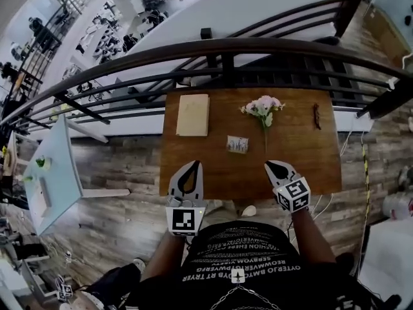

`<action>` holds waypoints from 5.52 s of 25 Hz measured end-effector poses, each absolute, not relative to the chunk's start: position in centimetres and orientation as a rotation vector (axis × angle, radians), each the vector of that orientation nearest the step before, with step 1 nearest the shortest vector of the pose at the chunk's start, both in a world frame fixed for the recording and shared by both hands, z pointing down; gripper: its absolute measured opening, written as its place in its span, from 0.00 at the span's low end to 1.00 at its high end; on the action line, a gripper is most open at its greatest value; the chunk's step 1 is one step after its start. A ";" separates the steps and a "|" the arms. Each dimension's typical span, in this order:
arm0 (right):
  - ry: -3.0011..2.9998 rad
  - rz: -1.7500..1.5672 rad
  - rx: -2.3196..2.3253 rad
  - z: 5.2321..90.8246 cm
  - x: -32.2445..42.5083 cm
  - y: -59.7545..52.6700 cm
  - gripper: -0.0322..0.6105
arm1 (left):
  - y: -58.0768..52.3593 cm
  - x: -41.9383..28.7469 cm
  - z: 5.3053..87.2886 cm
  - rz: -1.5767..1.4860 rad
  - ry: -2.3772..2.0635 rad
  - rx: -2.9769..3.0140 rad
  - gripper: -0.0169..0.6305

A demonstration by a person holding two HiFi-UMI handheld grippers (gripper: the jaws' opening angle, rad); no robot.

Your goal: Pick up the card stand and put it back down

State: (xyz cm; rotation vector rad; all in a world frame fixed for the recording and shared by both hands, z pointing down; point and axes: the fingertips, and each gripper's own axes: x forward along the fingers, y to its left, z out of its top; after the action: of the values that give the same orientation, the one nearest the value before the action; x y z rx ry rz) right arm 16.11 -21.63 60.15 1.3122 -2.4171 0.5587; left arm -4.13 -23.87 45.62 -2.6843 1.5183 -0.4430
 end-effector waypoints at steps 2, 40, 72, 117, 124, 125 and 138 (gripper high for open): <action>-2.407 0.592 1.318 61.3 15.8 -22.3 0.07 | -25.2 -3.8 45.5 -0.434 1.480 -2.703 0.06; -2.181 0.923 1.208 83.5 11.9 -31.9 0.37 | -37.0 -5.8 49.7 -0.590 1.273 -2.817 0.06; -2.259 0.979 1.177 82.1 12.1 -30.2 0.29 | -31.8 -5.4 50.5 -0.672 1.377 -2.757 0.06; -2.499 0.733 1.146 57.9 13.4 -26.3 0.29 | -22.6 -2.3 45.7 -0.476 1.509 -2.668 0.06; -2.549 0.708 1.137 55.2 13.8 -25.2 0.29 | -21.1 -1.9 45.5 -0.473 1.526 -2.651 0.06; -2.558 0.703 1.139 54.8 14.0 -25.1 0.29 | -20.8 -1.9 45.6 -0.476 1.528 -2.650 0.06; -2.639 0.622 1.126 50.2 14.6 -24.3 0.29 | -19.1 -1.6 45.0 -0.476 1.565 -2.639 0.06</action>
State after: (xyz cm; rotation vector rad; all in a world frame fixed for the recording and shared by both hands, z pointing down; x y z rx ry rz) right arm 14.63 -24.34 50.16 1.1259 -2.6389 0.6221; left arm -1.56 -19.05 45.02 -2.6390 1.5649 -0.4764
